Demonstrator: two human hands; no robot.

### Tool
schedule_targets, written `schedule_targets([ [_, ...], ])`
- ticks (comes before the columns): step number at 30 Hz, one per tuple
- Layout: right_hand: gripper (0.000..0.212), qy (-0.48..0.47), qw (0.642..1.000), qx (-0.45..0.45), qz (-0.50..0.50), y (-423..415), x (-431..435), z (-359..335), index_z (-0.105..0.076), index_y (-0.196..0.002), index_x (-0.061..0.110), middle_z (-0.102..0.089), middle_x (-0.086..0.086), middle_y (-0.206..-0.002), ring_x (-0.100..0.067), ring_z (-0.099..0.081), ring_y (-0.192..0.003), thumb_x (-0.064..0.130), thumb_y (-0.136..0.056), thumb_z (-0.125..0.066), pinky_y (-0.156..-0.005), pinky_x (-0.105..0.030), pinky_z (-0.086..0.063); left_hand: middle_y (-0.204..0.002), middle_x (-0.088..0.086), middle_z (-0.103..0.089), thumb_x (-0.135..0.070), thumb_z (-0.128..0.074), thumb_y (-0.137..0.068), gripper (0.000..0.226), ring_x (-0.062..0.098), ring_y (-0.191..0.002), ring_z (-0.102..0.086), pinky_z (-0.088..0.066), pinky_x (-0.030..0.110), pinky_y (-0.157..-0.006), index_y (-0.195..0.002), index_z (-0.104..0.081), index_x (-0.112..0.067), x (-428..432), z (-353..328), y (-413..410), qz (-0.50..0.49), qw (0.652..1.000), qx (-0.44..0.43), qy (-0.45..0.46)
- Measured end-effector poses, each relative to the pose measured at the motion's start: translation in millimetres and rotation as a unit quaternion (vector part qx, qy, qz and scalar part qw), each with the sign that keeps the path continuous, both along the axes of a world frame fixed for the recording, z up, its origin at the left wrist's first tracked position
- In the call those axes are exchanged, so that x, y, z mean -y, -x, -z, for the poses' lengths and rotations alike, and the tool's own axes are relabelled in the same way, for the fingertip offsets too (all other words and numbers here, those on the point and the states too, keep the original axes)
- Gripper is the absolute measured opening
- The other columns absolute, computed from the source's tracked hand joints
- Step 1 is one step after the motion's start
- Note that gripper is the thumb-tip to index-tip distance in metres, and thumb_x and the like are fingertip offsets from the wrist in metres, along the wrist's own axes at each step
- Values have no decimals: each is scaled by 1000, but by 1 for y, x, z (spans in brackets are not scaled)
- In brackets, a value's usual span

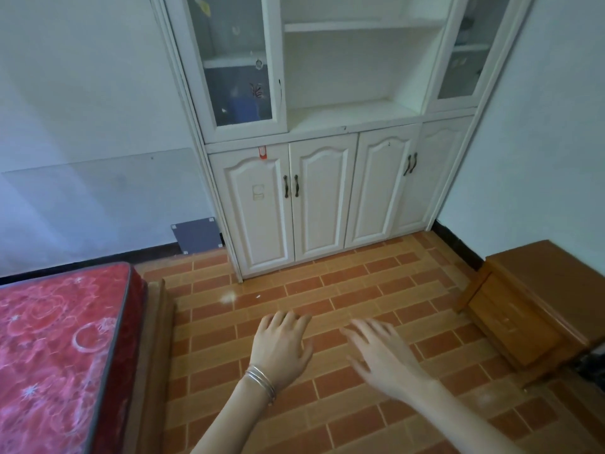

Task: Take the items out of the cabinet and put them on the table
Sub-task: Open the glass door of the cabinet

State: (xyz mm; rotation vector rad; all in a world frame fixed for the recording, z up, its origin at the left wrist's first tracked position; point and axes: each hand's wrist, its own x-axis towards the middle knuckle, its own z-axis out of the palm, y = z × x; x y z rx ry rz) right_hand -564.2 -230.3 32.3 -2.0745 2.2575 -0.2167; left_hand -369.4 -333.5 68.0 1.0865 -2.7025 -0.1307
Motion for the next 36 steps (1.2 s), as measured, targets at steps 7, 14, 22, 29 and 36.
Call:
schedule_targets([
  [7, 47, -10, 999, -29, -33, 20, 47, 6, -56, -124, 23, -60, 2, -122, -18, -58, -109, 41, -80, -63, -87, -36, -49, -89, -10, -67, -45, -43, -76, 40, 13, -83, -65, -53, 31, -72, -99, -70, -26, 44, 37, 13, 7, 999, 28, -18],
  [14, 48, -20, 997, -29, -69, 77, 109, 18, -46, -133, 23, -50, 1, -135, -21, -48, -121, 41, -89, -48, -97, -40, -40, -87, -8, -66, -45, -43, -72, 41, 16, -81, -64, -53, 31, -68, -96, -69, -25, 88, 61, 65, 3, 999, 39, -25],
  [22, 51, 44, 993, -50, -93, 177, 225, -22, -49, -132, 21, -54, 0, -132, -21, -52, -119, 40, -86, -58, -98, -41, -40, -111, -2, -64, -45, -44, -75, 48, 21, -105, -60, -50, 38, -87, -113, -64, -24, 192, 19, 156, -40, 999, 13, 28],
  [29, 46, 153, 973, -99, -141, 256, 322, -92, -59, -119, 18, -63, -2, -116, -21, -61, -104, 40, -79, -60, -88, -39, -48, -121, 2, -61, -43, -43, -82, 47, 23, -114, -55, -45, 39, -94, -121, -58, -22, 283, -40, 231, -54, 991, -37, 113],
  [36, 50, 173, 967, -91, -161, 283, 387, -101, -55, -123, 20, -61, 1, -119, -17, -58, -107, 46, -86, -36, -90, -35, -46, -126, 1, -58, -44, -45, -85, 48, 21, -119, -52, -42, 38, -98, -128, -53, -23, 349, -46, 249, -67, 989, -21, 129],
])
